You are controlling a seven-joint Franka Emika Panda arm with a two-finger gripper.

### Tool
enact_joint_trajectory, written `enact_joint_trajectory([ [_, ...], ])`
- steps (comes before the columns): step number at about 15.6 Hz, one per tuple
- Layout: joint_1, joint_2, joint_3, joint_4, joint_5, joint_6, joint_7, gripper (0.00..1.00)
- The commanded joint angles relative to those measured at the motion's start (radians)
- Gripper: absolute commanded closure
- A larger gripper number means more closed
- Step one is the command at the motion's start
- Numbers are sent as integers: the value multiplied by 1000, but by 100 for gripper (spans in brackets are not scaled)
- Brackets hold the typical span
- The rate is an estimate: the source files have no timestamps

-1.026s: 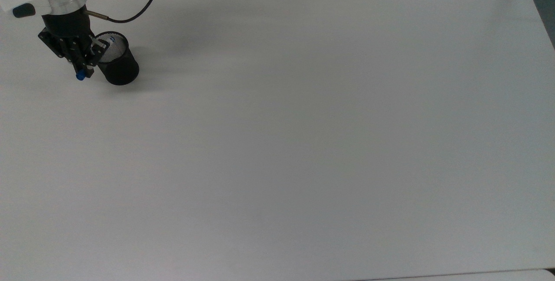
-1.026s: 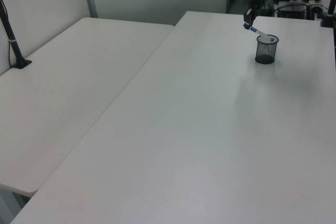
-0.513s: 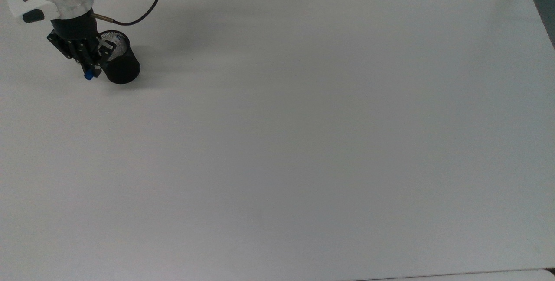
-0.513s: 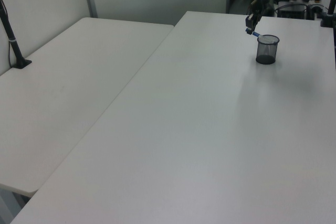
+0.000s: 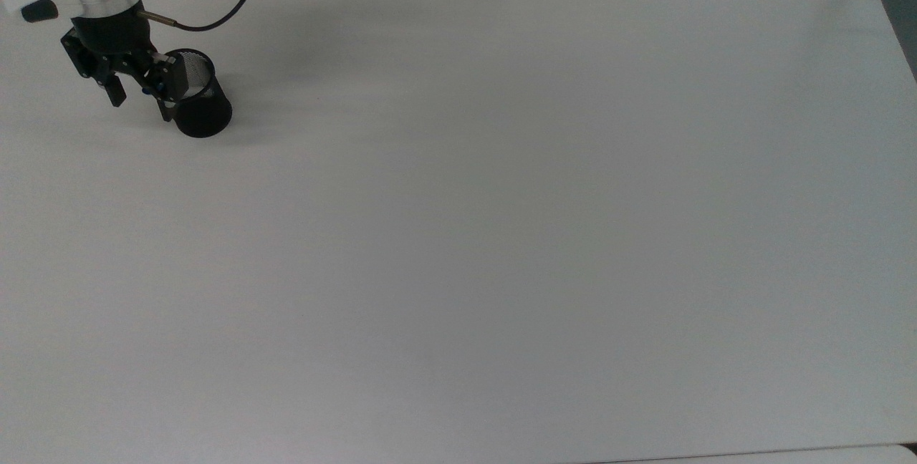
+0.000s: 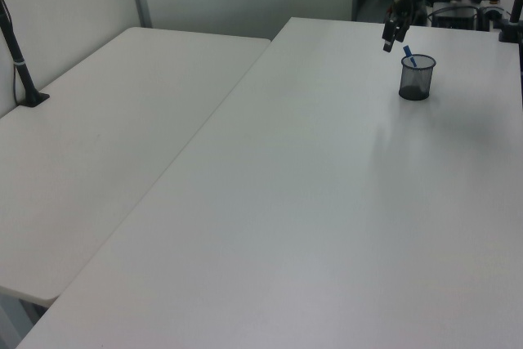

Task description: Insert the marker

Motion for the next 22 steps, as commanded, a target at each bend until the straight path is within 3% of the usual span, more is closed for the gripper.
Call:
enact_joint_trajectory([
  [1, 6, -59, -20, -7, 47, -52, -19, 17],
  [4, 18, -126, -6, 48, 47, -238, -10, 0],
  [7, 55, -157, 0, 140, 46, -427, -5, 0],
  [9, 64, -162, 51, 200, 34, -516, 56, 0],
  [13, 79, -182, 181, 225, -18, -598, 194, 0],
  [15, 118, -197, 215, 225, -46, -657, 209, 0],
  [18, 118, -216, 261, 225, -48, -684, 208, 0],
  [22, 112, -216, 278, 225, -54, -676, 211, 0],
])
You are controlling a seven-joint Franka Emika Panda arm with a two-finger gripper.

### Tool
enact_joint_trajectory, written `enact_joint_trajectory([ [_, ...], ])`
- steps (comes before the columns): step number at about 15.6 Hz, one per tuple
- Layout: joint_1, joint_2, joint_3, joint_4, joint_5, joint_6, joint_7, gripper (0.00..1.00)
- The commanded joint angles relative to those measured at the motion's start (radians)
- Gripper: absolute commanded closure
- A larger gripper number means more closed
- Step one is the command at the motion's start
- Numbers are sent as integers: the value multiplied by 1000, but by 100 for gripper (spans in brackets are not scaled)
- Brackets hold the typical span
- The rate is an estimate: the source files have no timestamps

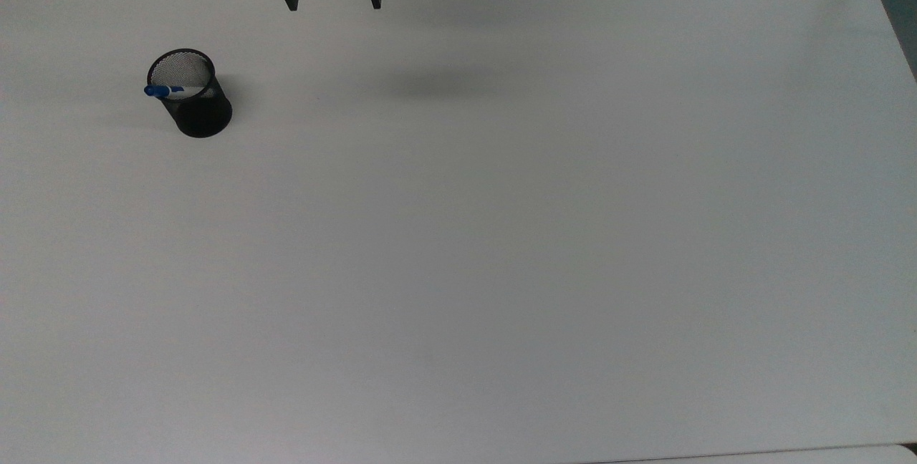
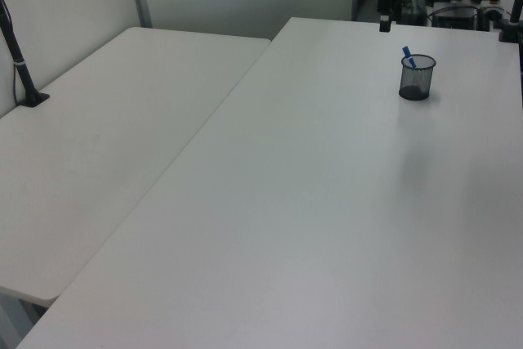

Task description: Insert the marker

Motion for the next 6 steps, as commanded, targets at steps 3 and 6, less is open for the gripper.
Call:
enact_joint_trajectory([
  [3, -16, -19, 14, 1, -29, -25, 15, 0],
  [6, -23, -19, 12, 2, -31, -26, 39, 0],
])
